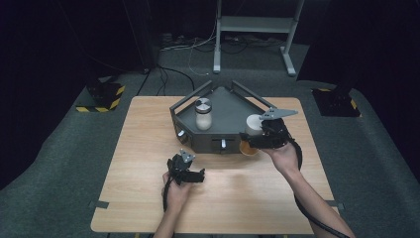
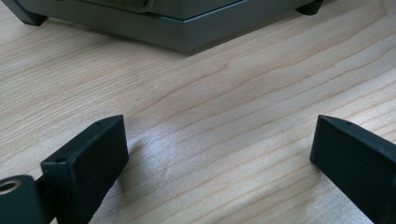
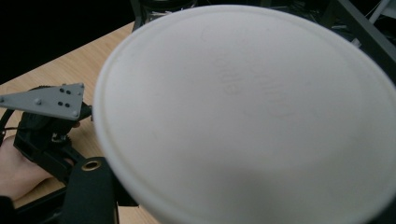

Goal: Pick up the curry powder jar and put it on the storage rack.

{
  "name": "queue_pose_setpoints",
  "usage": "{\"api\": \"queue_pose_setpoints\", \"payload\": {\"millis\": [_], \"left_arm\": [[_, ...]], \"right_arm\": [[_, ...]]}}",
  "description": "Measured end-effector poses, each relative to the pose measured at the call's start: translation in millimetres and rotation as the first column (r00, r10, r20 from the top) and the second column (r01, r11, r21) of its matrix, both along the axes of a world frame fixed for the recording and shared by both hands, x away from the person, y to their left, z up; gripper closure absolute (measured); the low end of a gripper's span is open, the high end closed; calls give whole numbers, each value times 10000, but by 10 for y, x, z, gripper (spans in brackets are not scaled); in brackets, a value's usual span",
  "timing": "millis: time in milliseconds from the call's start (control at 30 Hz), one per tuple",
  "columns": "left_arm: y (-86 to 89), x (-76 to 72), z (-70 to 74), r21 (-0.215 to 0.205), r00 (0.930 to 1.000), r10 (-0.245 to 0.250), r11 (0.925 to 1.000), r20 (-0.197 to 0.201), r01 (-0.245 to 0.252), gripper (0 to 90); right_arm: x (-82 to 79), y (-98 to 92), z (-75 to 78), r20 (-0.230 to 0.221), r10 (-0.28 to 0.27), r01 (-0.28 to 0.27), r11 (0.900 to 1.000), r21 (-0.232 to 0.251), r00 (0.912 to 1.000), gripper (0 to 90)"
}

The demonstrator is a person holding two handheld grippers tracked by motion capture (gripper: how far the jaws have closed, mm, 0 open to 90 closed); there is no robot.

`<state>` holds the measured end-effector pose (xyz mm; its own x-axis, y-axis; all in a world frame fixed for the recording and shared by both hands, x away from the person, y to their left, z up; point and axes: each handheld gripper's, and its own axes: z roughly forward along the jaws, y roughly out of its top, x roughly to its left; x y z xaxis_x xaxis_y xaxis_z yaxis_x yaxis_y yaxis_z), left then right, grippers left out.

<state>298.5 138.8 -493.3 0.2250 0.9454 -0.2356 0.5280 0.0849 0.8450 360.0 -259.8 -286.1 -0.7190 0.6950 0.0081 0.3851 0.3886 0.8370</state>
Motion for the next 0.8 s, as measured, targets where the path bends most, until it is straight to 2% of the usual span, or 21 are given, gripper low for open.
{"api": "queue_pose_setpoints", "payload": {"millis": [100, 467, 800], "left_arm": [[-1, -1, -1, -10, 10000, 10, 10000, 4, -10, 43], [2, 1, 2, 19, 10000, -11, 10000, -9, 11, 43], [2, -1, 2, 19, 10000, 3, 10000, -2, -3, 45]], "right_arm": [[73, 51, 66, 53, -80, 80, 9999, -99, 10000, 341], [306, 183, 249, 25, -403, 403, 9992, 41, 9992, 343], [512, 388, 302, -18, -848, 848, 9964, -42, 9964, 343]]}}
